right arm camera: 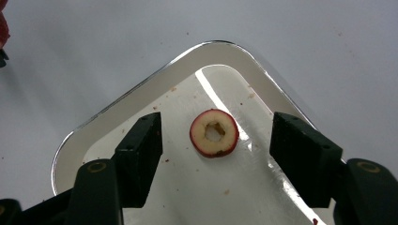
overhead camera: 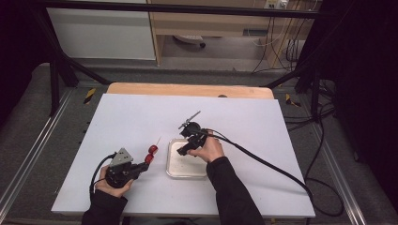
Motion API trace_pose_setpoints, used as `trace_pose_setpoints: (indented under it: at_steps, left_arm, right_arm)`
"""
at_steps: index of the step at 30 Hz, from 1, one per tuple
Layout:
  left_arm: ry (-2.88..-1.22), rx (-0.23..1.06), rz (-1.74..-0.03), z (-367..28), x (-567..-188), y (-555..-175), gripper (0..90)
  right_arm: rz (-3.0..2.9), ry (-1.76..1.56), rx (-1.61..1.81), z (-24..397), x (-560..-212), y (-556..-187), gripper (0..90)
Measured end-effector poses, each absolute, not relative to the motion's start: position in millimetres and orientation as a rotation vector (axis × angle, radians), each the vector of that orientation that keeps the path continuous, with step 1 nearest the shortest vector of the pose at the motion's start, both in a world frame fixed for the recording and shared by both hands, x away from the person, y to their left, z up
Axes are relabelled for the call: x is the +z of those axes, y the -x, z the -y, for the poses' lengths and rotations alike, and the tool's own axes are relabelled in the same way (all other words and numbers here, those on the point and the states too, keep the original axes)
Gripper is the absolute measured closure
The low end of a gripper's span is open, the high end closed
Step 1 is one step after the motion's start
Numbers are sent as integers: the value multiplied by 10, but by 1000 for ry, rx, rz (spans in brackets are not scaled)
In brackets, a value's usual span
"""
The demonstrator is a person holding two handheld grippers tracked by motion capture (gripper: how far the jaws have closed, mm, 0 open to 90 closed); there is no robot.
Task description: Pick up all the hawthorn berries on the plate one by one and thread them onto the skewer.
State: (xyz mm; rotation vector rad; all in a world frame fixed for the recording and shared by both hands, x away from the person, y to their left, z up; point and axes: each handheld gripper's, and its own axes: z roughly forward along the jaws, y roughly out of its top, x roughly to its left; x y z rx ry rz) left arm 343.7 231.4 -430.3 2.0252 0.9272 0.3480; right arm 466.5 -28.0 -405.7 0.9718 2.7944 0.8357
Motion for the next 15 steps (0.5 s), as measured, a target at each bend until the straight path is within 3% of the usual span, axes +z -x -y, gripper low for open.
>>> trace_pose_setpoints:
  at_steps: [15]
  left_arm:
    - [-2032,347,-917,-2279,-4302,-3436,883]
  right_arm:
    - [-2872,-882,771,232,-4191,-4749,508]
